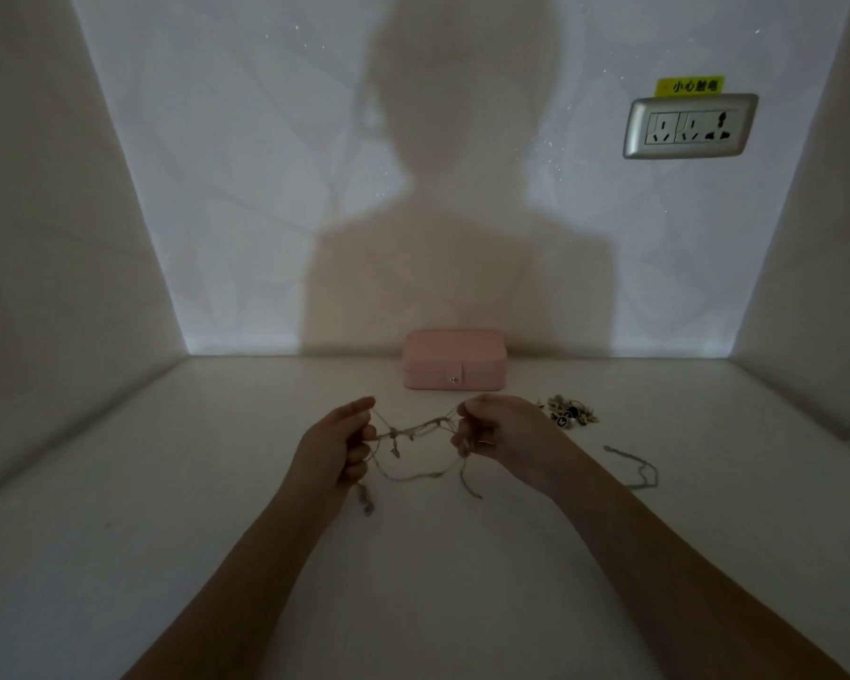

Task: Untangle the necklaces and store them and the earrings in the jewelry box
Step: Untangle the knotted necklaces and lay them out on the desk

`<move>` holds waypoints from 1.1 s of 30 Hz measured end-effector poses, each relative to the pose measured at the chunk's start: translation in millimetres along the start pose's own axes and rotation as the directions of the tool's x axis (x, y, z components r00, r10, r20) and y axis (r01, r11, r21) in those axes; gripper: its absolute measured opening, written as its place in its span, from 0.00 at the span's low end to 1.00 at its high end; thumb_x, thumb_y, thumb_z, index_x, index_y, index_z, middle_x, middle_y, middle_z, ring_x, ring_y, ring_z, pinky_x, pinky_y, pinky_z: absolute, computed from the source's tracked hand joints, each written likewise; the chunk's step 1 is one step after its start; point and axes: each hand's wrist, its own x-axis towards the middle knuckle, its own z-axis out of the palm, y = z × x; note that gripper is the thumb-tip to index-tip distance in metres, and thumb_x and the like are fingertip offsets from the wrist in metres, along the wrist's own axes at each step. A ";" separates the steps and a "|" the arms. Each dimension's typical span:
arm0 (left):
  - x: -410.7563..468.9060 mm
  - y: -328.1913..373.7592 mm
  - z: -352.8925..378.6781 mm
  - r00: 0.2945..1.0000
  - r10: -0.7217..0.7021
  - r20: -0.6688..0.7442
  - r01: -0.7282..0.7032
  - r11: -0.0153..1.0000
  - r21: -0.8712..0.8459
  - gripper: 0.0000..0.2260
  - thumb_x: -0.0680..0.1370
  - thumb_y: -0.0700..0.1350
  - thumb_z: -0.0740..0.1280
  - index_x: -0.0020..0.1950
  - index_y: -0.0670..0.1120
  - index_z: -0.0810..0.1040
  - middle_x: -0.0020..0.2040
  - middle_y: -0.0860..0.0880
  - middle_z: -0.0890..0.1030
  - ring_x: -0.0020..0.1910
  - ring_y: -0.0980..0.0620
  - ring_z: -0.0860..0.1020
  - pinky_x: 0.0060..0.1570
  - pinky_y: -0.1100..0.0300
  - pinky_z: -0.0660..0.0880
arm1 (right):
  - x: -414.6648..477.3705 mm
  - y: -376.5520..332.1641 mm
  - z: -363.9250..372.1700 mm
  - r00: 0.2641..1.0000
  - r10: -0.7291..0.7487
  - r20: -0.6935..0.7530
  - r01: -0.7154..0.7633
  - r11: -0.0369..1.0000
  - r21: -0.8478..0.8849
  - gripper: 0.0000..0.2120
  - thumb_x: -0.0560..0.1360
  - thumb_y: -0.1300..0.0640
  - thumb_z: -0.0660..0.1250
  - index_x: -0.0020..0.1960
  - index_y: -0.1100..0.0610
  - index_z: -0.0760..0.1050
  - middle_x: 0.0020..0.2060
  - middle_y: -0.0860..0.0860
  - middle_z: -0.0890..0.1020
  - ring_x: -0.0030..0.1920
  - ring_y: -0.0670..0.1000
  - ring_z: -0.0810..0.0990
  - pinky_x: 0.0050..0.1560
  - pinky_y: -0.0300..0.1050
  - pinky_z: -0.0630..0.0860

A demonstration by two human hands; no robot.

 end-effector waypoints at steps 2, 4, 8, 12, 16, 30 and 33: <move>2.1 -4.7 -2.6 0.989 0.058 -0.139 -0.016 0.959 0.283 0.07 0.78 0.37 0.62 0.52 0.41 0.78 0.33 0.47 0.76 0.25 0.55 0.68 0.20 0.67 0.62 | 0.8 -0.5 -0.5 1.000 0.006 -0.009 -0.006 1.000 -0.026 0.09 0.79 0.66 0.58 0.42 0.65 0.73 0.27 0.54 0.72 0.29 0.50 0.73 0.47 0.48 0.76; 1.5 -8.5 -3.6 0.971 0.157 -0.181 -0.037 0.845 0.534 0.05 0.77 0.39 0.65 0.50 0.41 0.79 0.39 0.45 0.80 0.32 0.52 0.73 0.29 0.63 0.68 | 0.7 -0.2 -1.3 1.000 -0.016 0.003 0.016 0.993 -0.113 0.09 0.78 0.65 0.59 0.42 0.65 0.75 0.25 0.52 0.71 0.29 0.50 0.74 0.47 0.47 0.76; -5.1 -11.4 1.7 0.934 0.358 -0.015 -0.174 0.488 0.856 0.09 0.75 0.41 0.66 0.55 0.48 0.78 0.51 0.52 0.76 0.50 0.55 0.74 0.49 0.63 0.67 | -1.3 0.2 1.2 0.997 -0.041 0.059 0.052 0.978 -0.200 0.09 0.78 0.64 0.61 0.43 0.64 0.77 0.23 0.51 0.71 0.29 0.49 0.74 0.44 0.43 0.77; -17.6 -7.9 18.1 0.944 0.184 0.275 -0.317 0.743 0.589 0.11 0.76 0.40 0.68 0.56 0.51 0.78 0.51 0.53 0.81 0.49 0.57 0.80 0.47 0.68 0.74 | -7.3 -1.5 6.7 0.991 -0.048 0.125 0.077 0.967 -0.245 0.08 0.79 0.62 0.60 0.45 0.63 0.76 0.22 0.50 0.71 0.27 0.49 0.73 0.38 0.42 0.75; -22.2 -12.7 25.8 0.930 0.134 0.342 -0.279 0.864 0.420 0.07 0.73 0.37 0.70 0.49 0.46 0.81 0.42 0.46 0.85 0.41 0.53 0.82 0.44 0.65 0.77 | -11.9 -4.1 7.8 0.988 -0.053 0.143 0.090 0.960 -0.264 0.07 0.79 0.61 0.60 0.47 0.62 0.75 0.23 0.50 0.72 0.27 0.50 0.74 0.34 0.40 0.75; -25.2 -4.1 25.9 0.924 0.045 0.380 -0.087 0.992 0.094 0.09 0.77 0.36 0.60 0.39 0.41 0.76 0.37 0.47 0.80 0.33 0.55 0.74 0.32 0.64 0.70 | -10.3 -4.0 11.6 0.978 -0.013 0.210 0.019 0.999 -0.028 0.08 0.79 0.61 0.59 0.45 0.61 0.75 0.32 0.51 0.76 0.28 0.47 0.75 0.33 0.43 0.78; -23.2 -3.9 23.1 0.928 0.039 0.371 -0.081 0.992 0.098 0.10 0.77 0.37 0.61 0.36 0.43 0.77 0.36 0.46 0.78 0.30 0.55 0.69 0.28 0.65 0.65 | -9.7 -3.7 14.0 0.974 0.003 0.227 -0.011 0.999 0.034 0.08 0.80 0.62 0.58 0.45 0.61 0.75 0.31 0.51 0.76 0.28 0.47 0.76 0.34 0.43 0.79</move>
